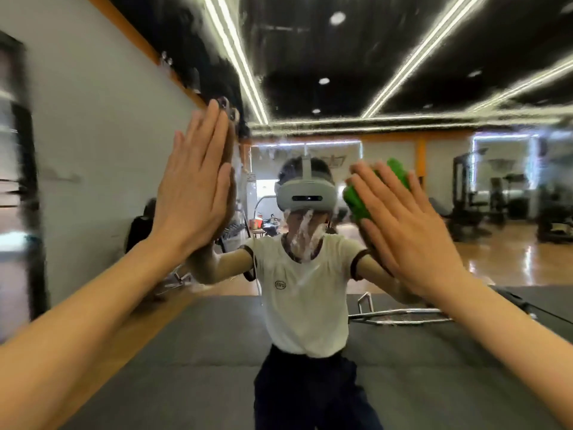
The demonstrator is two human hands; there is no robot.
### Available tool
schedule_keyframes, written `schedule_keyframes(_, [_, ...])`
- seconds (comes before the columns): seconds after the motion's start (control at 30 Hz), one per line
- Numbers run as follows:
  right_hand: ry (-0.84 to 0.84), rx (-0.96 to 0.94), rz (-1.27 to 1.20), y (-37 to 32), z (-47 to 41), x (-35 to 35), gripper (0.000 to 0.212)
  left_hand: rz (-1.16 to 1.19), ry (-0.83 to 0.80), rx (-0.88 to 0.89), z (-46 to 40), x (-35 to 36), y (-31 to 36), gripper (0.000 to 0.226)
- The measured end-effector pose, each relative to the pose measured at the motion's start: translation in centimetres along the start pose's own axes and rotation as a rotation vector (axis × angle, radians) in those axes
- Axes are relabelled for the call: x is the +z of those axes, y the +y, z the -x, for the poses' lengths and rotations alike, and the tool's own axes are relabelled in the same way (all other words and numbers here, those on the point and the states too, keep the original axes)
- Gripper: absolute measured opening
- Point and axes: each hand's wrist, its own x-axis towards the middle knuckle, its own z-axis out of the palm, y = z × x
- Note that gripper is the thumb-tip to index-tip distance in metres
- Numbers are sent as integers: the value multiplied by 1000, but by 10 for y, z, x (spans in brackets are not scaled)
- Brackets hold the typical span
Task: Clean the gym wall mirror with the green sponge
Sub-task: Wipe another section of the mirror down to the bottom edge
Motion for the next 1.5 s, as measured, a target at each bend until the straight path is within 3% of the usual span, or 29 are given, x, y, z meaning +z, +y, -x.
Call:
schedule_keyframes(0.13, [73,439,-56,53,33,-13,58,23,-8,-76,49,0,-19,60])
schedule_keyframes(0.2, [125,555,-72,33,20,-3,57,4,17,-85,58,5,-23,60])
schedule_keyframes(0.27, [144,470,-25,-12,-10,10,59,4,31,-78,56,7,-23,59])
schedule_keyframes(0.37, [115,94,-26,-80,-54,27,58,15,36,-67,56,6,-24,60])
schedule_keyframes(0.5, [-44,-199,37,-44,-48,14,57,23,51,-49,57,4,-25,60])
schedule_keyframes(0.6, [6,74,-5,2,-13,-4,57,37,72,-46,56,5,-23,59])
schedule_keyframes(0.7, [106,307,-3,-25,-27,1,56,30,80,-47,56,5,-22,59])
schedule_keyframes(0.87, [65,-54,39,-122,-105,39,55,20,61,-57,57,4,-22,59])
schedule_keyframes(0.97, [-10,-218,72,-92,-100,30,57,34,73,-62,58,4,-21,60])
schedule_keyframes(1.07, [-5,14,13,-41,-66,6,58,41,90,-57,57,5,-22,60])
schedule_keyframes(1.17, [81,254,9,-49,-65,2,56,14,98,-60,58,8,-24,61])
schedule_keyframes(1.23, [129,235,35,-82,-99,17,56,3,88,-54,58,9,-25,61])
schedule_keyframes(1.37, [142,-12,61,-133,-170,42,53,-1,78,-57,58,10,-27,60])
schedule_keyframes(1.43, [74,-125,90,-113,-170,35,55,-4,81,-51,58,11,-28,60])
schedule_keyframes(1.5, [35,-64,54,-73,-150,18,56,2,83,-46,58,11,-28,59])
